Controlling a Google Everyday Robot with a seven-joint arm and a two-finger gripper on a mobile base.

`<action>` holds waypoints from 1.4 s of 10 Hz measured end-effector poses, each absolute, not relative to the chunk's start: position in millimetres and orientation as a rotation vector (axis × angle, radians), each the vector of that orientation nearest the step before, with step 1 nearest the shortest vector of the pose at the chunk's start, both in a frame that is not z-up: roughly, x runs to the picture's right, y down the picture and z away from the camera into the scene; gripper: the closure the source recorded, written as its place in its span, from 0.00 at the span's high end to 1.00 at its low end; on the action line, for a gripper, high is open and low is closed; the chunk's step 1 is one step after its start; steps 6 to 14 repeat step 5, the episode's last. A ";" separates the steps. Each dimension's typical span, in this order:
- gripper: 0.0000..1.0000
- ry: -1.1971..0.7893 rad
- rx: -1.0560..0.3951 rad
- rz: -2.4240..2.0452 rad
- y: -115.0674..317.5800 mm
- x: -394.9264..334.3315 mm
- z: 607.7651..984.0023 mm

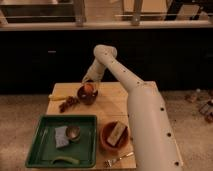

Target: Place apple in purple bowl

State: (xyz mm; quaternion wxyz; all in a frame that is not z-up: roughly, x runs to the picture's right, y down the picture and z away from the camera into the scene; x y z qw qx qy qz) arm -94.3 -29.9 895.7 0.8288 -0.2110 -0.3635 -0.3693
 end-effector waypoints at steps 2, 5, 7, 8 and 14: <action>0.80 -0.750 -0.434 -0.754 -38.0 -84.7 900.5; 0.80 -0.710 -0.401 -0.703 -57.4 -67.0 908.0; 0.80 -0.710 -0.401 -0.703 -57.4 -67.0 908.0; 0.80 -0.710 -0.401 -0.703 -57.4 -67.0 908.0; 0.80 -0.710 -0.401 -0.703 -57.4 -67.0 908.0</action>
